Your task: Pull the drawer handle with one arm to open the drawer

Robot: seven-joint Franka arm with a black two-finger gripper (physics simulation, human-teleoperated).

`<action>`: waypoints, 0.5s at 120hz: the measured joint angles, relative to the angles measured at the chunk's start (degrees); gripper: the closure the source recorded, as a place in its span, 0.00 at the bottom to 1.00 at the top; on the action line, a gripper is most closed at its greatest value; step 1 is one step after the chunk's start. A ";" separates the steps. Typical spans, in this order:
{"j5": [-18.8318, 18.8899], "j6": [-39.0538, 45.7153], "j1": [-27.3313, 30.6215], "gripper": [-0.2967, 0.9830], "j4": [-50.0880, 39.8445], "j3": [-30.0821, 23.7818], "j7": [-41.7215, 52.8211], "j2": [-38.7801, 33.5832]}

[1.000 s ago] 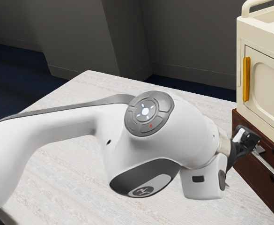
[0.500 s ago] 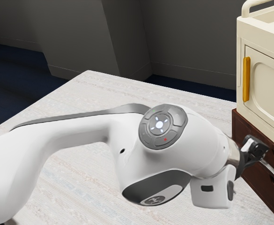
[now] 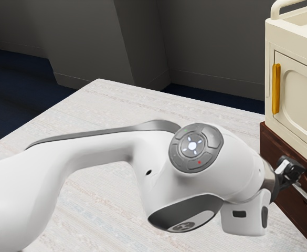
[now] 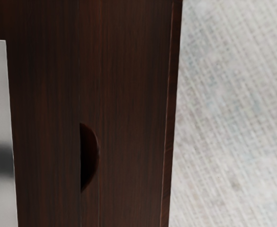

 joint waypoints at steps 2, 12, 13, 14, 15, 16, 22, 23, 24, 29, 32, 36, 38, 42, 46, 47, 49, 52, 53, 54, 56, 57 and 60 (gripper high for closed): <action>-0.04 0.00 -0.01 0.22 -0.05 0.02 0.00 0.00; 0.22 -0.01 0.07 0.23 -0.26 0.03 0.01 -0.04; 0.24 -0.01 0.05 0.23 -0.37 0.05 0.01 -0.07; 0.26 -0.01 0.04 0.23 -0.46 0.07 0.01 -0.09; 0.28 -0.01 0.02 0.23 -0.57 0.10 0.01 -0.11; 0.30 -0.01 0.01 0.23 -0.67 0.12 0.01 -0.13; 0.33 -0.02 -0.09 0.22 -1.39 0.25 0.00 -0.30; 0.33 -0.02 -0.10 0.22 -1.49 0.27 0.00 -0.32; 0.33 -0.01 -0.11 0.22 -1.57 0.28 0.00 -0.34; 0.27 0.00 -0.16 0.20 -2.06 0.34 0.00 -0.61; 0.21 0.00 -0.18 0.19 -2.40 0.36 0.01 -0.86; 0.17 -0.04 -0.22 0.17 -2.68 0.39 0.03 -1.18; 0.17 -0.09 -0.25 0.18 -2.77 0.41 0.04 -1.35; 0.25 -0.35 -0.32 0.20 -2.85 0.43 0.07 -1.71; 0.34 -0.94 -0.44 0.23 -2.86 0.43 0.08 -2.19; 0.35 -1.09 -0.46 0.23 -2.87 0.44 0.08 -2.29; 0.38 -1.39 -0.50 0.23 -2.88 0.44 0.09 -2.44; 0.41 -1.89 -0.56 0.23 -2.87 0.44 0.09 -2.63; 0.42 -2.05 -0.58 0.23 -2.87 0.44 0.09 -2.68; 0.42 -2.21 -0.60 0.23 -2.87 0.44 0.10 -2.72; 0.44 -2.55 -0.66 0.23 -2.86 0.47 0.10 -2.79; 0.46 -2.74 -0.69 0.23 -2.86 0.47 0.10 -2.84; 0.49 -3.41 -0.77 0.24 -2.86 0.46 0.11 -3.13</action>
